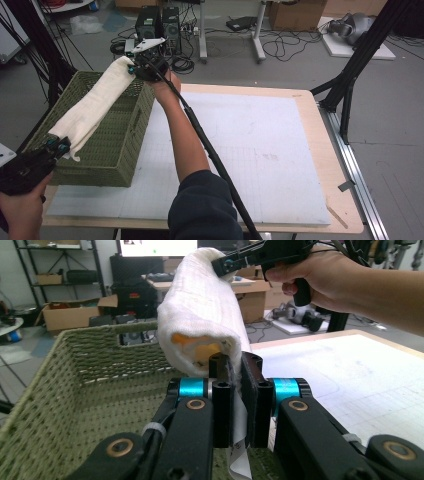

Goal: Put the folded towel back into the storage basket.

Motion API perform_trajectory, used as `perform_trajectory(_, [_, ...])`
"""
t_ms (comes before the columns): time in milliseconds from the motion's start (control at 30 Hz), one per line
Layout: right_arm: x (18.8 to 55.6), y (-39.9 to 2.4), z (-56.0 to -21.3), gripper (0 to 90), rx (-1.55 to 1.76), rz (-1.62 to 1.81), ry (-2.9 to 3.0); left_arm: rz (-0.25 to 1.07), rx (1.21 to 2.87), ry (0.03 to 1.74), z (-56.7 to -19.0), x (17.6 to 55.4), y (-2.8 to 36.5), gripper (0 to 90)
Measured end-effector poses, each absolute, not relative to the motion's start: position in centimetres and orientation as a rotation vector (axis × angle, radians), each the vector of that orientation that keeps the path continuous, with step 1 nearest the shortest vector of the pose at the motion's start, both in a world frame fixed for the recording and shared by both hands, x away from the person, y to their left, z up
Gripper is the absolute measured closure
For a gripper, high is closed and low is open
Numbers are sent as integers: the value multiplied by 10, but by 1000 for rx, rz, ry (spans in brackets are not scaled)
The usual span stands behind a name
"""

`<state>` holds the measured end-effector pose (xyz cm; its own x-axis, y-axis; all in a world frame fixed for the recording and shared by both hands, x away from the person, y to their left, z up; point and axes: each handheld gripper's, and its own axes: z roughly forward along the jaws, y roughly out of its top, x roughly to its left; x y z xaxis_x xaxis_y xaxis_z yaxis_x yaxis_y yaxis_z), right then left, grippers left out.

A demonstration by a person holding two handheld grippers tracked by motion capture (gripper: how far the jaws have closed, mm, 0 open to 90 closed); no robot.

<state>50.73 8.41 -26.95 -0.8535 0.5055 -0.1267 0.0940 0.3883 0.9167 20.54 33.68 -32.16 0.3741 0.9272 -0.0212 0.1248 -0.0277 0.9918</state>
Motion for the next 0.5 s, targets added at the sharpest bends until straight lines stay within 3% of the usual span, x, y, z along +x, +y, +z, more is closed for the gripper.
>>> perform_trajectory(433, [516, 120, -281, 811, 544, 1394, 2288, 870, 1486, 1124, -333, 213, 345, 829])
perform_trajectory(500, [516, 127, -284, 738, 550, 1384, 2285, 871, 1489, 1146, -335, 215, 346, 768])
